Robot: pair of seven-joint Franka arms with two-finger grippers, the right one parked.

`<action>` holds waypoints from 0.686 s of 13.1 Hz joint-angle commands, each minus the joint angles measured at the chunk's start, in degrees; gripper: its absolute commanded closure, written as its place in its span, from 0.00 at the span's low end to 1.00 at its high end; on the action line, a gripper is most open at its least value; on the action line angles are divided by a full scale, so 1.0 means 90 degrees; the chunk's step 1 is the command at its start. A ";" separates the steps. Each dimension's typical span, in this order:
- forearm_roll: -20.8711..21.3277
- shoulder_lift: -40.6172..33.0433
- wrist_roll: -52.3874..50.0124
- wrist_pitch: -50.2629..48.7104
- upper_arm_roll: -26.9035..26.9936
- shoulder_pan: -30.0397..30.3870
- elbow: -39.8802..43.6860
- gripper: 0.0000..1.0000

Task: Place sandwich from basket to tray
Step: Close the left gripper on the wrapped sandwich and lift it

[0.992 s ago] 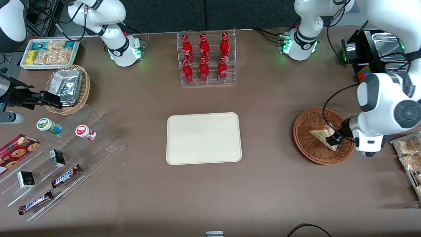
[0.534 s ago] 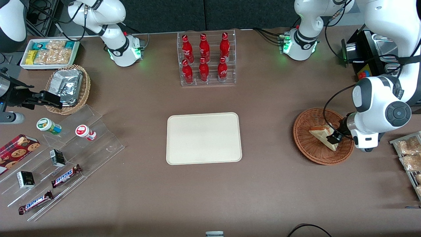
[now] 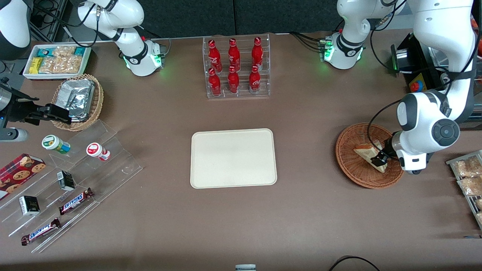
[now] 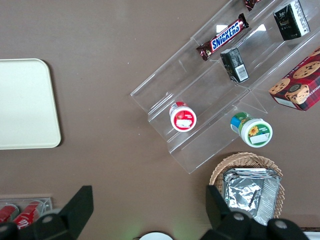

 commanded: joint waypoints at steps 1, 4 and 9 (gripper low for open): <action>0.0004 0.0164 -0.0110 0.0122 -0.0020 0.0002 -0.0051 0.00; 0.0014 0.0409 -0.0100 0.0141 -0.0020 -0.0008 -0.0041 0.00; 0.0014 0.0429 -0.0100 0.0220 -0.0020 -0.0008 -0.0031 1.00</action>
